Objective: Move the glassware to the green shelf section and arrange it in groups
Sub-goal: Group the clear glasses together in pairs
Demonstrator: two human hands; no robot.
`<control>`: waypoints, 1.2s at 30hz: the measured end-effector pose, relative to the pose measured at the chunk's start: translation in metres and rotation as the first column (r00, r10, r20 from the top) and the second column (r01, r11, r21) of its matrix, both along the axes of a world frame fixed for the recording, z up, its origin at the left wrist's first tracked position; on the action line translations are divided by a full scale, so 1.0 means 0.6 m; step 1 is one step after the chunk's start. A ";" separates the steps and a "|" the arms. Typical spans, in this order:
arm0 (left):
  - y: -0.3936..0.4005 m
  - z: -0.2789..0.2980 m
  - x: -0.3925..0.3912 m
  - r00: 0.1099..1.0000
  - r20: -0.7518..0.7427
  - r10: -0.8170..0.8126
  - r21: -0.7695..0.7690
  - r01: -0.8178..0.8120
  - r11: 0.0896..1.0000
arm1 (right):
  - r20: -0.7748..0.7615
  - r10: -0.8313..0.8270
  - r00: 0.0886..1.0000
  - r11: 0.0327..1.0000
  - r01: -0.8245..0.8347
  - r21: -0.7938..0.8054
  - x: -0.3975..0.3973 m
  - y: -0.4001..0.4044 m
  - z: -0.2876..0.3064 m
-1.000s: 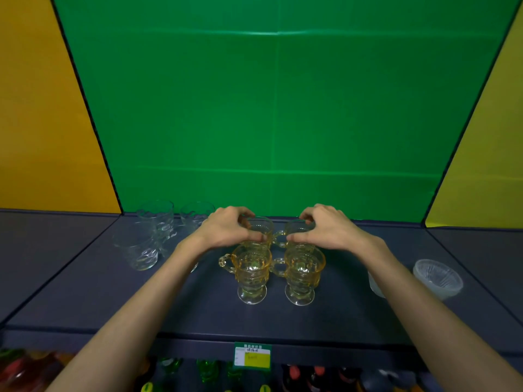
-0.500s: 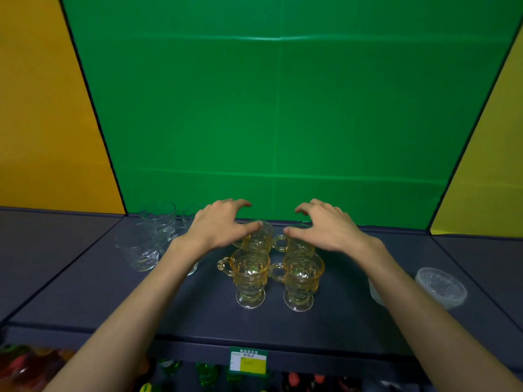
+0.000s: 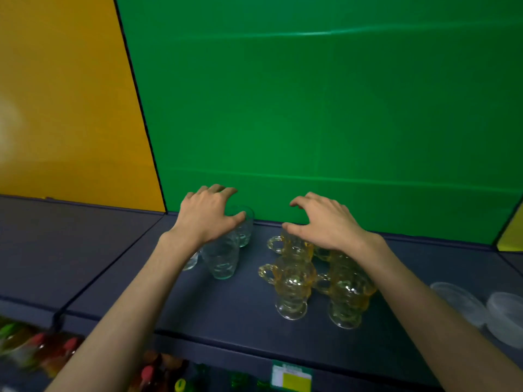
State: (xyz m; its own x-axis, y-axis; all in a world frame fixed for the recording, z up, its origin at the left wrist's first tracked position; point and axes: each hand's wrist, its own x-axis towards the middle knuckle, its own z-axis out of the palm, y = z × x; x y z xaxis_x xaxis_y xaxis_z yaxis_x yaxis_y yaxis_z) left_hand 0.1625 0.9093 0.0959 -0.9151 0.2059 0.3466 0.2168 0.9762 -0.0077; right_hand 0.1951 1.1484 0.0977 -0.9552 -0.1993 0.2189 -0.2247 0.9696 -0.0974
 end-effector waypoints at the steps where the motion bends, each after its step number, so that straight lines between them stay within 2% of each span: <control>1: -0.014 0.000 -0.012 1.000 -0.001 0.002 -0.004 -0.002 1.000 | 0.003 -0.007 1.000 1.000 0.007 0.007 -0.007 -0.012 0.003; 5: -0.074 0.000 -0.061 1.000 0.017 -0.023 -0.020 0.023 1.000 | -0.002 -0.055 0.998 0.998 0.055 0.030 -0.043 -0.071 0.016; 13: -0.167 -0.015 -0.153 0.966 0.200 -0.166 0.098 0.148 0.984 | 0.075 -0.168 0.983 0.984 0.162 0.074 -0.102 -0.208 0.007; 17: -0.181 -0.029 -0.181 0.931 0.302 -0.203 0.058 0.195 0.979 | 0.155 -0.251 0.955 0.963 0.231 0.135 -0.128 -0.241 -0.002; 25: -0.183 -0.040 -0.200 0.902 0.370 -0.221 0.037 0.224 0.974 | 0.238 -0.331 0.913 0.942 0.306 0.135 -0.149 -0.264 -0.017; 30: -0.187 -0.042 -0.197 0.908 0.338 -0.248 0.149 0.209 0.967 | 0.238 -0.331 0.913 0.943 0.327 0.061 -0.154 -0.269 -0.021; 36: -0.201 -0.007 -0.180 0.953 0.180 -0.244 0.212 0.204 0.956 | 0.133 -0.304 0.944 0.953 0.301 0.039 -0.136 -0.267 0.014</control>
